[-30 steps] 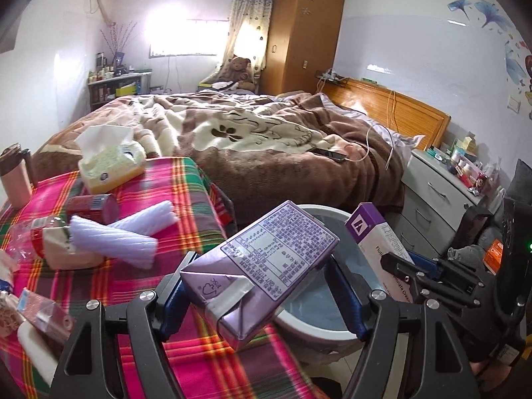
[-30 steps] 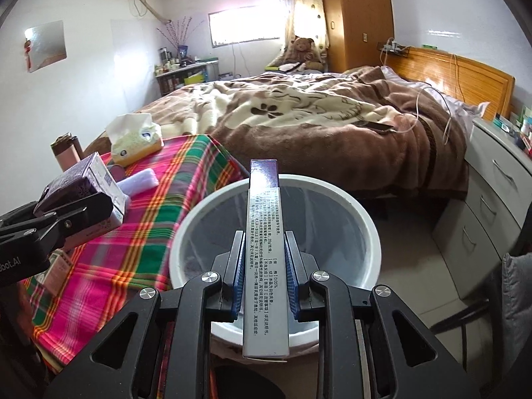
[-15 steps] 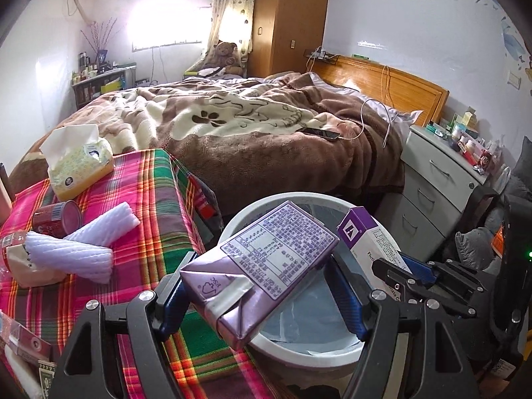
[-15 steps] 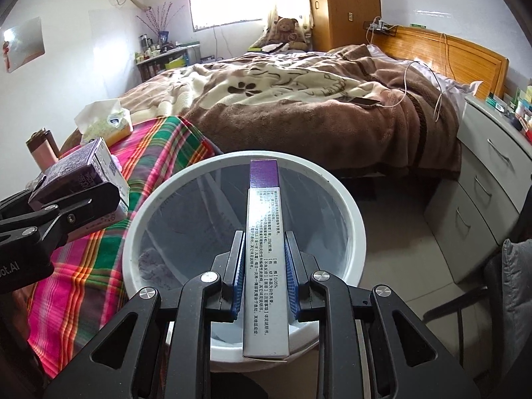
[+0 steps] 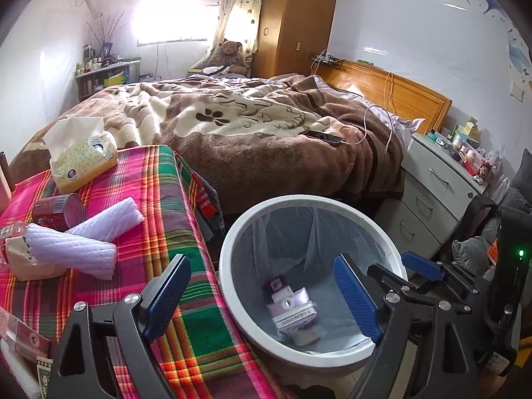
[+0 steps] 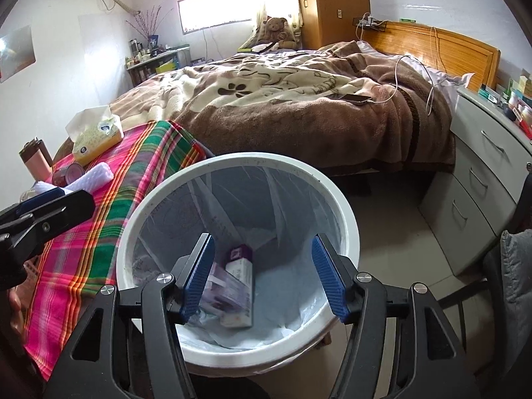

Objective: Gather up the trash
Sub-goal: 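Open both tools to drop the carton and cream box into the bin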

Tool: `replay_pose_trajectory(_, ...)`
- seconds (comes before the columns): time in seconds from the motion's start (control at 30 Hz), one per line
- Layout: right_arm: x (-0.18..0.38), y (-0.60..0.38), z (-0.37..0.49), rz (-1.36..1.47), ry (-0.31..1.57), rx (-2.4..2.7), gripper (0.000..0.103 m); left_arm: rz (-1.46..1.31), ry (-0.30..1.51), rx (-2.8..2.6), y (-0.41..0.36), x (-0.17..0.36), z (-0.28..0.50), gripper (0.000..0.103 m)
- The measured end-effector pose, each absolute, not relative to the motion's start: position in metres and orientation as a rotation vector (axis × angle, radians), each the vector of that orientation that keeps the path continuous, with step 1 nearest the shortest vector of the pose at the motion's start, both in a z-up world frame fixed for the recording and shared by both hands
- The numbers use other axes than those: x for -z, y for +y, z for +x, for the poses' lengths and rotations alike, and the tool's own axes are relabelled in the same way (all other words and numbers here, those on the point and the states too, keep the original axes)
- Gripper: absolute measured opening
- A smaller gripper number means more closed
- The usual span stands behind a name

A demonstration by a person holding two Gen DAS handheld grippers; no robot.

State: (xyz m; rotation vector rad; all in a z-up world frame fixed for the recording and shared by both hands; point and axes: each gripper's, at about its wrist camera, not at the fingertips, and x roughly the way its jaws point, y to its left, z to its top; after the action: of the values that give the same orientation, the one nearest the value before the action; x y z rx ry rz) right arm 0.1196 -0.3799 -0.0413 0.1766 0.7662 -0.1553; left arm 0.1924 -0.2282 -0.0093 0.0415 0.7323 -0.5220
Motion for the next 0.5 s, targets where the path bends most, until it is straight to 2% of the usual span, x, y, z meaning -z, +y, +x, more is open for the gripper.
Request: replay_pose_trajectory(0.5, 0.022, -0.352, 0.110, 0.184, 0.689, 0.118, 0.062, 0.024, 0.676, 0.430, -0.166, -0.013, 0.162, 0.088)
